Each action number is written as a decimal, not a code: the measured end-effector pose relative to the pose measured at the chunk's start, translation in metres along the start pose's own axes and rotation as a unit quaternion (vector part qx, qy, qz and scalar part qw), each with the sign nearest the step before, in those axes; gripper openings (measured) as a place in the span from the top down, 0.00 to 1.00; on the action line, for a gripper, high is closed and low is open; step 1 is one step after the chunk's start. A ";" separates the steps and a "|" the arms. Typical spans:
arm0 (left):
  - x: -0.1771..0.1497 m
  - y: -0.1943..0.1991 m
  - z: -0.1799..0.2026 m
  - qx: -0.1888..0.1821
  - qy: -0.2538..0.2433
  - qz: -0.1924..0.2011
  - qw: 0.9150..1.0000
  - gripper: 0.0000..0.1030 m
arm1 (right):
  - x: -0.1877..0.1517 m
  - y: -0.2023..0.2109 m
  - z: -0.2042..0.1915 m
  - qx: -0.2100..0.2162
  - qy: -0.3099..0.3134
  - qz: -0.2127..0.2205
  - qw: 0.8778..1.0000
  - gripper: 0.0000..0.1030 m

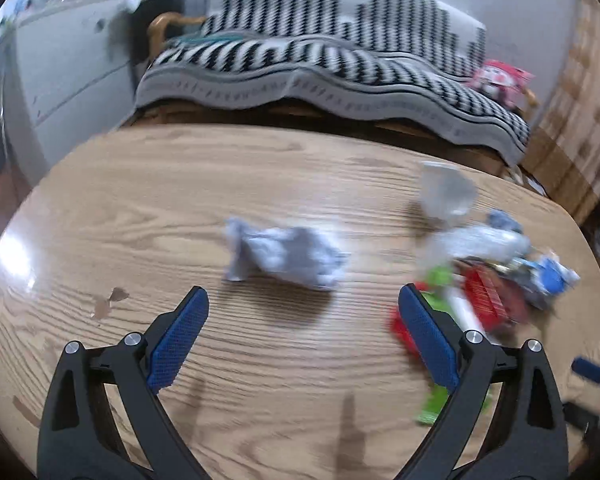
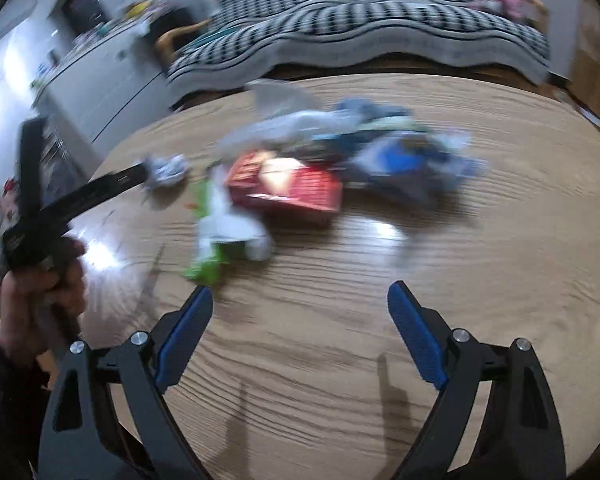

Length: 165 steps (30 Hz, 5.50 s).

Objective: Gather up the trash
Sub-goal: 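Grasp a green wrapper with the right tool while the left grasps crumpled paper, then carry wrapper and paper to the black bin and open both tools over it, then grasp the red cigarette box with the right tool while the left grasps red ribbon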

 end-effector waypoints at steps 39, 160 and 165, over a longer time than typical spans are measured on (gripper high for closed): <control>0.014 0.027 0.079 -0.075 -0.038 0.019 0.996 0.59 | 0.014 0.056 -0.009 -0.005 0.038 0.067 0.997 0.69; -0.044 -0.015 0.060 -0.044 -0.073 -0.028 0.996 0.09 | 0.024 0.002 0.081 -0.074 -0.039 -0.010 0.996 0.30; -0.046 -0.034 0.071 -0.047 -0.105 -0.037 0.993 0.24 | 0.022 -0.019 0.063 -0.072 -0.019 -0.022 0.997 0.30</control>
Point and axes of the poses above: each gripper's, at about its wrist camera, not at the fingertips, and y roughly against the way its jaws point, z to its right, x to its top, the point moved 9 cm from there along -y, roughly the way its jaws point, and after that the axes turned 9 degrees about z, right-handed, at the moved point
